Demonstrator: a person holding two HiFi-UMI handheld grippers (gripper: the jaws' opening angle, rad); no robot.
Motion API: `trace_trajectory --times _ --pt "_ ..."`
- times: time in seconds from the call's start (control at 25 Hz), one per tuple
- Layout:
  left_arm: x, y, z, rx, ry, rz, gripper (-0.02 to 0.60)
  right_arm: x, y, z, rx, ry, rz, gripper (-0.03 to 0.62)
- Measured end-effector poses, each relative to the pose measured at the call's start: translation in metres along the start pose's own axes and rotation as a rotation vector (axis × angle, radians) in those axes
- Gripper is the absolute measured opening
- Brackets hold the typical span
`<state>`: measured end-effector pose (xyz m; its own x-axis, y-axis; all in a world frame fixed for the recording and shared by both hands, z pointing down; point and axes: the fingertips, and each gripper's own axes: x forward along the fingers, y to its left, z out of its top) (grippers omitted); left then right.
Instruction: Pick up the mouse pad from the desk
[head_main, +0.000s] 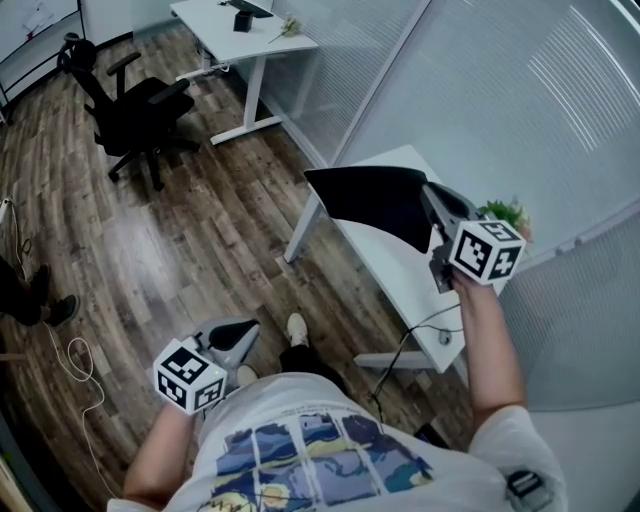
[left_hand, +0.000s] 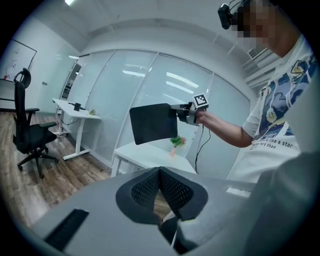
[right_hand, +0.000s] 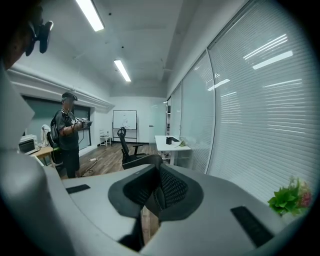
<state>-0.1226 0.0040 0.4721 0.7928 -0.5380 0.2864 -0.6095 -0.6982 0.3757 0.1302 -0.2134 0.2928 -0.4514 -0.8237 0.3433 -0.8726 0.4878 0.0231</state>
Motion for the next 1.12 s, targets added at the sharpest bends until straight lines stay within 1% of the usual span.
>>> trace_trajectory --times 0.28,0.52,0.76,1.12 --pt "-0.006 -0.007 -0.008 0.003 0.001 0.013 0.003 -0.021 0.018 0.013 -0.024 -0.022 0.010 0.026" --pt "-0.009 -0.015 -0.014 -0.009 -0.008 0.027 0.003 -0.039 0.026 0.014 -0.031 -0.032 0.022 0.026" --pt "-0.010 -0.028 -0.022 0.000 -0.002 0.016 0.003 -0.056 0.039 0.007 -0.019 -0.044 0.039 0.026" --pt "-0.007 -0.031 -0.013 0.011 -0.002 -0.004 0.003 -0.062 0.050 0.012 -0.015 -0.051 0.053 0.026"
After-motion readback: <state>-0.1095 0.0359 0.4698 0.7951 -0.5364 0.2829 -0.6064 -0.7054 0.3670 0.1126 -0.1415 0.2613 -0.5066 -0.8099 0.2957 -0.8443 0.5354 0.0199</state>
